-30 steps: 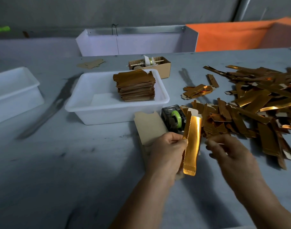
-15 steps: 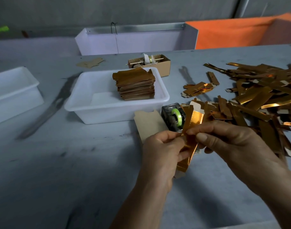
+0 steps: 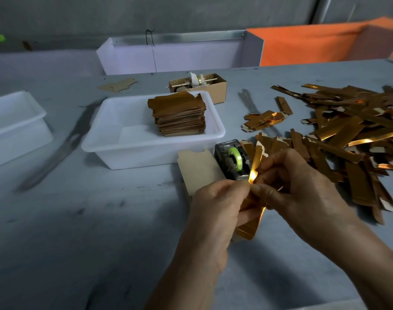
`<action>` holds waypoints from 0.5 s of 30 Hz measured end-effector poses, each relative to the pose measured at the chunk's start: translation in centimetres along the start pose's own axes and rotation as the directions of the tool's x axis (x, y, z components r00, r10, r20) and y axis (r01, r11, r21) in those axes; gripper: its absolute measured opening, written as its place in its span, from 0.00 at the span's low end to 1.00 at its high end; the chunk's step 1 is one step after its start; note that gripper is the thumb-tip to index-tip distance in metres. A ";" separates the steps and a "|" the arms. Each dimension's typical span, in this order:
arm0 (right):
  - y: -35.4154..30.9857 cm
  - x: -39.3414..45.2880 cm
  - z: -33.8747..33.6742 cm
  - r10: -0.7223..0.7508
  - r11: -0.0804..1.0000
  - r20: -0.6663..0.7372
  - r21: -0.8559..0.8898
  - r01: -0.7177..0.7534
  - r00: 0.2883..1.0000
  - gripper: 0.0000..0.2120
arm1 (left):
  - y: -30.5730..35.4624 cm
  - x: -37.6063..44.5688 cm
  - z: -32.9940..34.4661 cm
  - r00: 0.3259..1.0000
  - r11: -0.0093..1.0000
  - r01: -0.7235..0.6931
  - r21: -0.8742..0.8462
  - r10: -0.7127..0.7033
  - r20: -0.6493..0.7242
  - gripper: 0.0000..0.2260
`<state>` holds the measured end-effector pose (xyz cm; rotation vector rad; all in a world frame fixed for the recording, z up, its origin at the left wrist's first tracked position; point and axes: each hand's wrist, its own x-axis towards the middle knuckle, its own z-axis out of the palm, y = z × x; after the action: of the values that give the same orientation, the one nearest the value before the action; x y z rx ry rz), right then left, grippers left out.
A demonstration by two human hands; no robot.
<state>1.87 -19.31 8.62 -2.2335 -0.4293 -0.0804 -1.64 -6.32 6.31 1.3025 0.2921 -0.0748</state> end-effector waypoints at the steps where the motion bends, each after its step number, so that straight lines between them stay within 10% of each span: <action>1: -0.1 0.0 0.1 -0.004 1.000 0.002 -0.018 0.004 1.000 0.15 | -0.1 0.0 0.0 1.000 1.000 -0.005 -0.009 0.005 0.005 0.06; 10: -0.8 -0.6 0.8 -0.030 0.965 -0.047 -0.261 0.017 0.998 0.15 | -1.2 -0.2 0.3 0.996 0.997 0.026 -0.071 -0.032 -0.080 0.07; 15: -0.9 -0.3 0.7 0.067 0.953 -0.068 -0.291 -0.084 0.995 0.17 | -2.2 -0.7 1.5 0.924 0.924 -0.219 0.312 0.300 -0.239 0.07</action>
<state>1.22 -18.36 8.76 -2.5309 -0.3161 -0.1780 -2.57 -8.47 4.77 1.6281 0.3565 0.3122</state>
